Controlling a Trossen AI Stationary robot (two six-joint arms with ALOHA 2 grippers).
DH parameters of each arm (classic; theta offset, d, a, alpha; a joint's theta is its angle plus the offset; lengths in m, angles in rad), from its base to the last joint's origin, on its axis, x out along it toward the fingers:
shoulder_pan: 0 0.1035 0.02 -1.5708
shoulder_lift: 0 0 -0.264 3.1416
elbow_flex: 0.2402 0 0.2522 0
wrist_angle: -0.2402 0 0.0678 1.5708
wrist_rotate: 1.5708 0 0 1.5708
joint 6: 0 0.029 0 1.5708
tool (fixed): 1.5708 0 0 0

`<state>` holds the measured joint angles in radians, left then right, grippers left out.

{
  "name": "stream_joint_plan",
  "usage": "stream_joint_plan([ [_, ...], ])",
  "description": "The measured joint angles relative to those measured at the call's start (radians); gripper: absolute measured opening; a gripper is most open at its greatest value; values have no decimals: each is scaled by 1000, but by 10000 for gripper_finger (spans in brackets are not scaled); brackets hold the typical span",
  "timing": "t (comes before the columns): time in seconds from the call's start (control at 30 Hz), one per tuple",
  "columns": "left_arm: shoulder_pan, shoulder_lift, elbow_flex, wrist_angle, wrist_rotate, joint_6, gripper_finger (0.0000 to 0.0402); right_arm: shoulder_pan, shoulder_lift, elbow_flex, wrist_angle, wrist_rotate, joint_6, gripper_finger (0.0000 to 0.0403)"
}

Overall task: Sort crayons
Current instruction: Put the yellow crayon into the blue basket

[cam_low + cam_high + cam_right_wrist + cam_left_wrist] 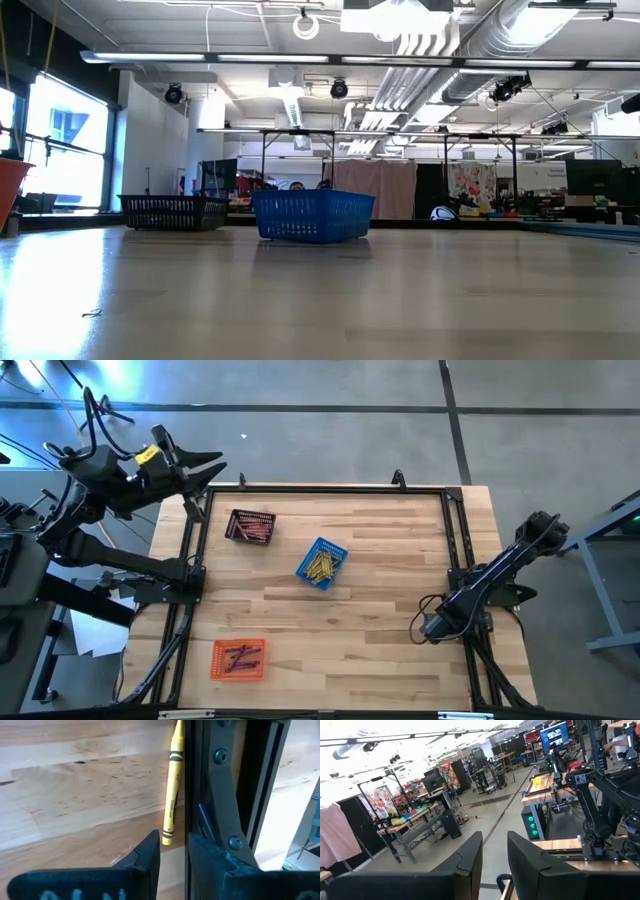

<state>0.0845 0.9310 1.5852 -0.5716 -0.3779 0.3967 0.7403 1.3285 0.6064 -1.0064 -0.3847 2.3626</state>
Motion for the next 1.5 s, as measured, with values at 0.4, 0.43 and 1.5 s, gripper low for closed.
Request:
stream_joint_plan([
  [0.4,0,0,0,1,0,0,76,-2,-25,-158,196,-47,-11,89],
  [0.43,0,0,0,1,0,-2,76,-2,-36,-161,183,-42,-27,89],
  [1.5,0,63,0,0,0,-3,76,-65,-418,-350,442,128,-189,7],
])
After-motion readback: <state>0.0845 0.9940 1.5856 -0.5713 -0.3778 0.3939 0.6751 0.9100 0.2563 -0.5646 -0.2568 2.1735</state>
